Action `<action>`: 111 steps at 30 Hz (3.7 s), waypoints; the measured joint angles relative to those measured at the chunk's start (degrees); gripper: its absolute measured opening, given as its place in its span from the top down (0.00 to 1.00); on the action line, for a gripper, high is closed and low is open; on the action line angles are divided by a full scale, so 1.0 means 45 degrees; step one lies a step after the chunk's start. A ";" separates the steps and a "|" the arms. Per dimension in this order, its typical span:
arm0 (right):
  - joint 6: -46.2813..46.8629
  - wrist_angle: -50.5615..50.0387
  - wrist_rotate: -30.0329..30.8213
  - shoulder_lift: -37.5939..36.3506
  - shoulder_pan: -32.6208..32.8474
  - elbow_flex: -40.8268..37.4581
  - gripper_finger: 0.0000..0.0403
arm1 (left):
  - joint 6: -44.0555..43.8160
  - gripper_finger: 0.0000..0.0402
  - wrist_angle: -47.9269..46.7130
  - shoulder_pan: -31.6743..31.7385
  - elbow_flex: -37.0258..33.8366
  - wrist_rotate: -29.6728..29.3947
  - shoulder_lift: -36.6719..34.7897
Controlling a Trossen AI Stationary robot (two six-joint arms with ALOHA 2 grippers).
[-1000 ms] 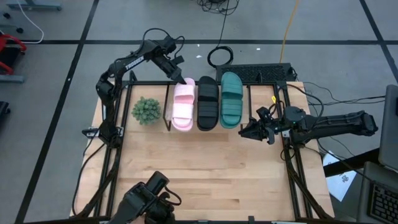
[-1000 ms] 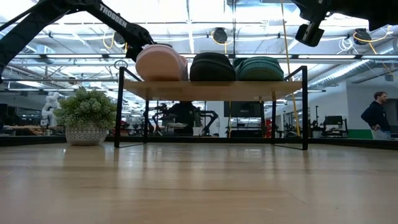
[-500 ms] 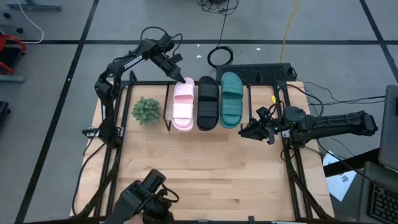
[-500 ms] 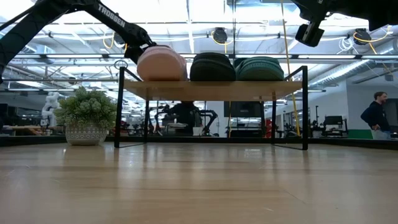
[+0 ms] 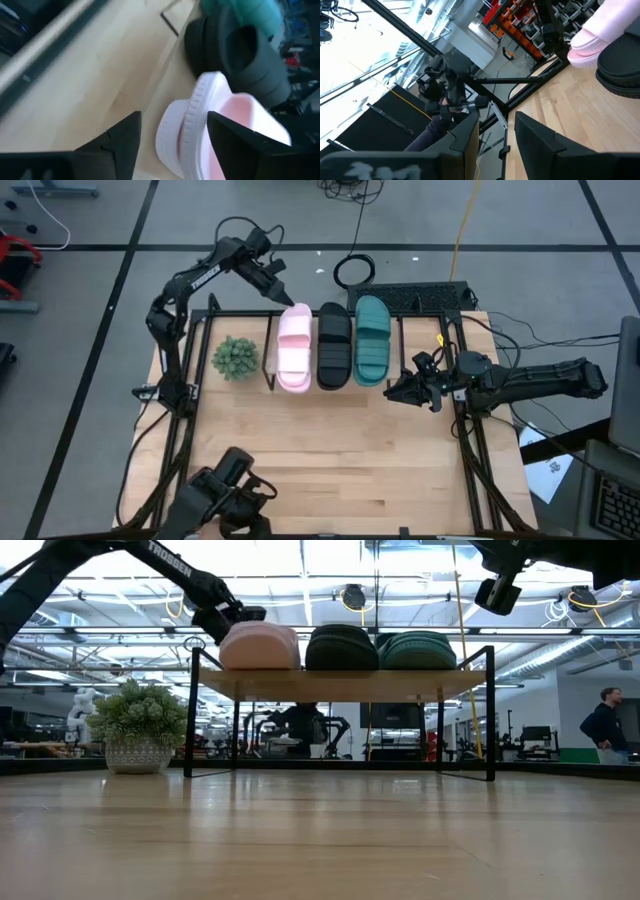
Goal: Pick and place slides into the shelf
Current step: Put the pink slippers on the shelf
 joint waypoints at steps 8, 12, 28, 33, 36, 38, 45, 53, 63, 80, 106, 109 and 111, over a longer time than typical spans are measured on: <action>-0.0002 0.0000 0.0000 0.0000 0.0000 -0.0001 0.71 | -0.1000 0.41 0.1737 0.0562 0.0000 -0.0479 -0.1551; 0.0008 0.0000 0.0000 0.0000 0.0000 0.0000 0.71 | -0.1898 0.41 0.2797 0.0872 0.0000 -0.0646 -0.2389; -0.0371 0.0358 -0.0063 0.0000 0.0003 0.0000 0.71 | -0.3213 0.41 0.1703 -0.1116 0.0010 -0.2039 -0.8335; -0.0296 0.2076 -0.0965 -0.0001 0.0046 0.0000 0.71 | -0.4544 0.41 0.0601 -0.3451 0.0010 -0.3545 -0.9747; -0.0296 0.3064 -0.1348 -0.0010 0.0264 0.0000 0.71 | -0.5452 0.41 0.0085 -0.5205 0.0010 -0.4879 -1.0246; -0.0214 0.3386 -0.1440 -0.0010 0.0498 0.0000 0.71 | -0.6073 0.41 0.0079 -0.6424 0.0010 -0.5880 -1.0441; -0.0307 0.3075 -0.1418 0.0000 0.1392 0.0000 0.71 | -0.7847 0.41 -0.0314 -1.0210 -0.0001 -0.9341 -1.0073; -0.0624 0.2990 -0.1404 0.0000 0.1792 0.0000 0.71 | -0.8560 0.41 -0.0676 -1.3799 -0.1598 -1.2261 -0.8475; -0.0770 0.2859 -0.1400 0.0000 0.2011 0.0000 0.71 | -1.0372 0.41 -0.1100 -1.7182 -0.3808 -1.6817 -0.6575; -0.0962 0.2467 -0.1404 0.0000 0.2011 0.0000 0.71 | -1.0597 0.41 -0.1247 -1.9821 -0.4061 -2.2527 -0.2764; -0.0724 0.2429 -0.1771 0.0000 0.2011 0.0000 0.71 | -0.9128 0.41 -0.1098 -1.8126 -0.4061 -2.3586 -0.1435; -0.0729 0.2433 -0.1778 -0.0001 0.2011 0.0000 0.71 | -0.8948 0.41 -0.0972 -1.8150 -0.4061 -2.3633 -0.1435; -0.0737 0.2433 -0.1778 0.0000 0.2011 0.0000 0.71 | -0.8908 0.41 -0.0828 -1.8092 -0.4170 -2.3642 -0.1443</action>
